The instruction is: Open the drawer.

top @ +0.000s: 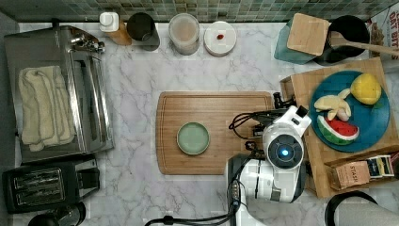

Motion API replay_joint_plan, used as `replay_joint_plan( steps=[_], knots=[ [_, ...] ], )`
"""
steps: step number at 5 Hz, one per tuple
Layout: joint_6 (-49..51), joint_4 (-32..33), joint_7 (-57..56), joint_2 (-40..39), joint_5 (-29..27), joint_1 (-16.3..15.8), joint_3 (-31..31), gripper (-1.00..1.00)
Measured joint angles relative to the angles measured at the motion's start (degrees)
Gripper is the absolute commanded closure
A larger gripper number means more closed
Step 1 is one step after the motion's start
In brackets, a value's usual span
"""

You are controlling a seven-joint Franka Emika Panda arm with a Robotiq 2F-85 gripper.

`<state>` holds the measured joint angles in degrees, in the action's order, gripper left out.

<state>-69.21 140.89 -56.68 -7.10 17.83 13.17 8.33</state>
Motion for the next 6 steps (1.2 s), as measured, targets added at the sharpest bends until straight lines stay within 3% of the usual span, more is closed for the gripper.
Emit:
replay_joint_plan(
  steps=[2,4,6],
  knots=[
    [-3.2,-0.3,-2.4,-4.6,-2.8,0.9,0.1,-1.0],
    [7.4,-3.2,-10.0,-4.3,-3.3,1.7,-1.2,-1.0],
    [17.0,-7.3,-23.3,-4.9,-21.1,5.4,-5.8,-1.0]
  ],
)
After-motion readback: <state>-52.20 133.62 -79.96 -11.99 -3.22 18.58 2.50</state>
